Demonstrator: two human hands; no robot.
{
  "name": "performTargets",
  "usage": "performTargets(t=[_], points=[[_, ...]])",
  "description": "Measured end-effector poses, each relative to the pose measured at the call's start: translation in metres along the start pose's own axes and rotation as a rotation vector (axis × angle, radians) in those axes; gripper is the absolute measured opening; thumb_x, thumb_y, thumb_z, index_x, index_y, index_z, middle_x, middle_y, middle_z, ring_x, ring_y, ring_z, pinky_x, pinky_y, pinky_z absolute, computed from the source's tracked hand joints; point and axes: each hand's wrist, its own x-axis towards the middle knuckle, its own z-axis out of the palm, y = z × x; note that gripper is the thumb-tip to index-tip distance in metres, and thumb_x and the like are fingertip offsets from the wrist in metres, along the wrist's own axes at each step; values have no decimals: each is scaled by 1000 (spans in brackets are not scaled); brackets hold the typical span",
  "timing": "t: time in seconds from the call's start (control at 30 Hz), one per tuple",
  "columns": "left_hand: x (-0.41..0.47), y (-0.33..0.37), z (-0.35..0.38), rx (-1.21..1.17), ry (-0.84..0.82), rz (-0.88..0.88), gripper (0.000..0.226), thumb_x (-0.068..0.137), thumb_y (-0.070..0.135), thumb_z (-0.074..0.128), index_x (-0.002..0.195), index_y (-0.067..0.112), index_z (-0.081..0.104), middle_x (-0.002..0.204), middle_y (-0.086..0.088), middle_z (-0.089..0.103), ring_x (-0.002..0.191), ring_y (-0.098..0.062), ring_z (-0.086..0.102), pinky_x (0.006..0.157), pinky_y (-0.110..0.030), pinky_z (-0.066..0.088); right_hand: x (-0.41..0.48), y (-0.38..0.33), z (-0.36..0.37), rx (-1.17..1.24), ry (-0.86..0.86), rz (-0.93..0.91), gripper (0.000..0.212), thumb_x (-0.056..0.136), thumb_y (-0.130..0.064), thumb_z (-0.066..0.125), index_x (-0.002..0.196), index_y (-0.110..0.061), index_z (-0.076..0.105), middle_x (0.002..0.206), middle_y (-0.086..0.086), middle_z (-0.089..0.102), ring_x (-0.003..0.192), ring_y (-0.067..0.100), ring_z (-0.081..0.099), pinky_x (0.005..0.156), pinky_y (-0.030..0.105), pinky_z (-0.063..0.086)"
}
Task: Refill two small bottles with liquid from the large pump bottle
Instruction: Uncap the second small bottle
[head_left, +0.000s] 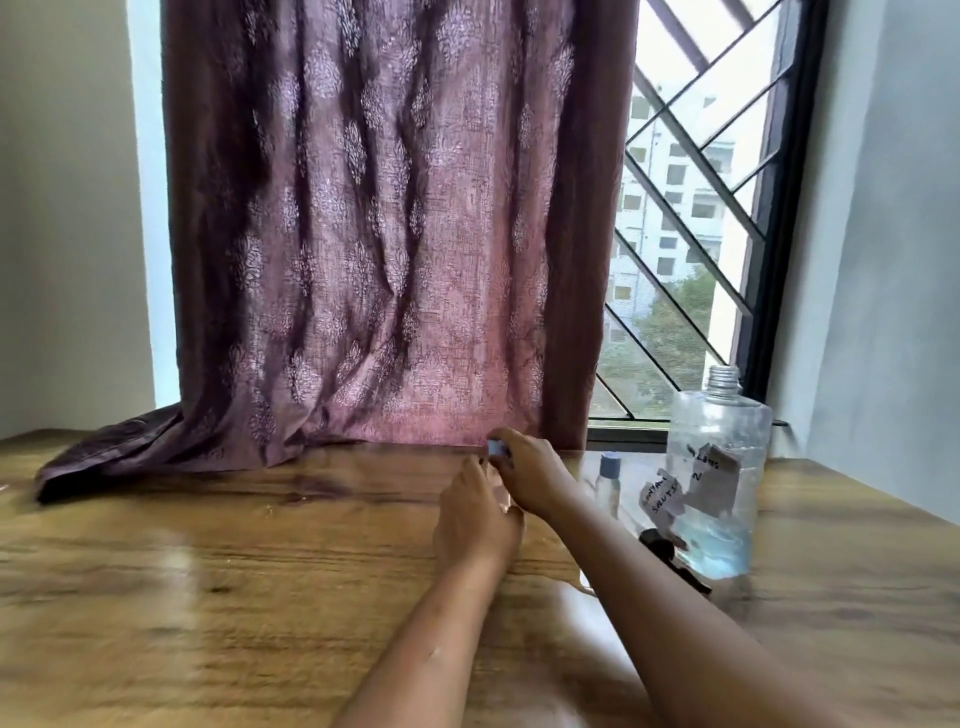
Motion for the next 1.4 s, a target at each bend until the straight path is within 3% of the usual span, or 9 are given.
performTargets(t=[0.23,0.4,0.67,0.8,0.9,1.0,1.13,1.27,1.4], points=[[-5,5,3,29,-17,-24,59,75,31,68,124,16,38,123,-5,50,120,-28,44,93,-41,40,-13,-14,-20,34,29,-33,12,79,-18,65,86,-8,64,79,4,58,76,17,51,64,24,34],[-8,15,0,-396,-51,63,59,81,14,61,129,19,27,108,-8,67,92,-29,65,76,-40,51,-39,-18,-43,67,48,-46,16,76,-18,66,90,-11,68,81,-1,59,79,13,53,66,23,37],[-8,26,-4,-848,-186,-84,60,60,16,63,109,8,29,79,-6,54,45,-6,46,37,-21,35,-52,-10,-60,330,-109,-140,19,77,-14,73,95,-21,71,83,-8,67,77,-1,57,74,19,47],[-7,22,-7,-837,-216,-77,51,72,2,68,107,12,32,81,-6,54,54,-11,45,39,-20,36,-50,0,-64,389,-144,-161,36,78,-7,70,107,-28,65,99,-4,68,83,6,61,77,23,51],[-9,19,-6,-751,-241,-51,55,78,1,69,114,16,30,72,-5,49,56,-13,44,40,-19,39,-51,15,-74,212,-17,-128,42,80,-10,71,120,-19,60,106,-3,65,82,11,59,71,6,44],[-11,16,-5,-678,-226,-7,69,69,11,77,116,19,27,77,-8,52,58,-14,47,48,-26,43,-52,9,-78,195,-6,-87,14,89,-22,61,94,-11,69,81,-2,65,72,15,59,63,18,46],[-13,16,2,-662,-213,86,60,65,-2,74,103,14,30,90,-7,57,60,3,55,50,-14,42,-58,-16,-68,44,-126,-185,35,85,-34,64,55,-27,48,57,-11,48,57,7,48,52,17,32],[-14,17,-2,-664,-217,166,60,64,6,74,104,24,34,106,-8,54,74,-1,55,60,-18,45,-57,-16,-65,86,-107,-263,11,79,-25,71,74,-25,61,65,-12,52,58,-2,47,56,7,35],[-13,12,0,-690,-292,147,73,59,8,72,115,9,24,112,-6,58,83,-12,57,61,-17,46,-54,-6,-67,198,-172,-241,16,73,-12,75,87,-20,71,74,-15,62,65,-7,54,66,7,40]])
